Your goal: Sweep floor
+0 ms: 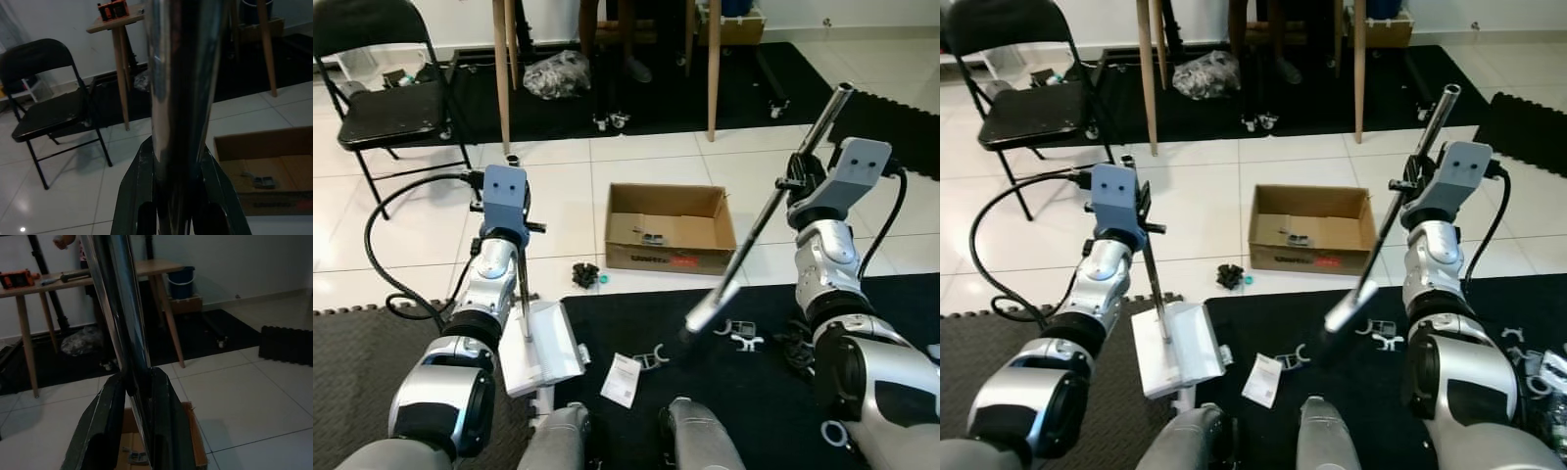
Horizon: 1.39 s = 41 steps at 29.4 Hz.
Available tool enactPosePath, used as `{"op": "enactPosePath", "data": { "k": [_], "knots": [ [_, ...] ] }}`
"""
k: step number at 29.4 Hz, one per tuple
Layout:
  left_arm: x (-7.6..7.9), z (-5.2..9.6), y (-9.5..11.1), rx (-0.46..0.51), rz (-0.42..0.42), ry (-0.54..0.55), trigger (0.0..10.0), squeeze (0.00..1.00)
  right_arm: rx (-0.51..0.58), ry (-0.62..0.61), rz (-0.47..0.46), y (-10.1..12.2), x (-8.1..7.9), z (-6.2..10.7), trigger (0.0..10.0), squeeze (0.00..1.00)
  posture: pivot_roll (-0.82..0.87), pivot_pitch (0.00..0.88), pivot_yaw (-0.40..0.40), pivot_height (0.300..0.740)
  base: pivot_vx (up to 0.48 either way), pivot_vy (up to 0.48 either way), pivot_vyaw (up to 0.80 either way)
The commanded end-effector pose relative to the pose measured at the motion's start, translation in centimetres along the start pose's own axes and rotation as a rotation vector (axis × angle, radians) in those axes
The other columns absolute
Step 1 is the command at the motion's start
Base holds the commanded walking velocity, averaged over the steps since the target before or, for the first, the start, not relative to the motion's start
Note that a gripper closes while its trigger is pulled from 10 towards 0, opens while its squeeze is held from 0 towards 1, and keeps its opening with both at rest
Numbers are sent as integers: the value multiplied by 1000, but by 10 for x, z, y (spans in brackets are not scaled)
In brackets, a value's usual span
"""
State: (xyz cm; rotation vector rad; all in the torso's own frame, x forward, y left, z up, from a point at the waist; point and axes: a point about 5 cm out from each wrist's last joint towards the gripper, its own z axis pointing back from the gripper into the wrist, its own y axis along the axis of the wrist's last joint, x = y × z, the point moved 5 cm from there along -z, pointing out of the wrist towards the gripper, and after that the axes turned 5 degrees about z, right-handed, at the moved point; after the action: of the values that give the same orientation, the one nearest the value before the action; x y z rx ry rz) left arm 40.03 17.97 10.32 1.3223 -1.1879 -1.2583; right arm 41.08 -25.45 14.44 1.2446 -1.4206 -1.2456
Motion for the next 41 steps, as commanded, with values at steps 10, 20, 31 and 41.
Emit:
{"op": "enactPosePath", "data": {
  "k": [10,20,31,41],
  "knots": [
    [1,-4,14,55,-28,-11,10000,0,28,5,-8,8,-2,-4,10000,0,-20,41,27,740,0,0,0],
    [-1,1,2,16,-42,-9,10000,0,19,7,47,4,-2,-1,10000,0,-18,67,34,740,0,0,0],
    [-10,5,-9,-20,-68,27,10000,0,-1,-9,147,-1,-1,1,10000,0,0,120,41,740,0,0,0],
    [-17,4,-4,-8,-81,34,10000,0,50,-23,208,17,4,-6,10000,0,4,142,57,740,0,0,0]
  ]
}}
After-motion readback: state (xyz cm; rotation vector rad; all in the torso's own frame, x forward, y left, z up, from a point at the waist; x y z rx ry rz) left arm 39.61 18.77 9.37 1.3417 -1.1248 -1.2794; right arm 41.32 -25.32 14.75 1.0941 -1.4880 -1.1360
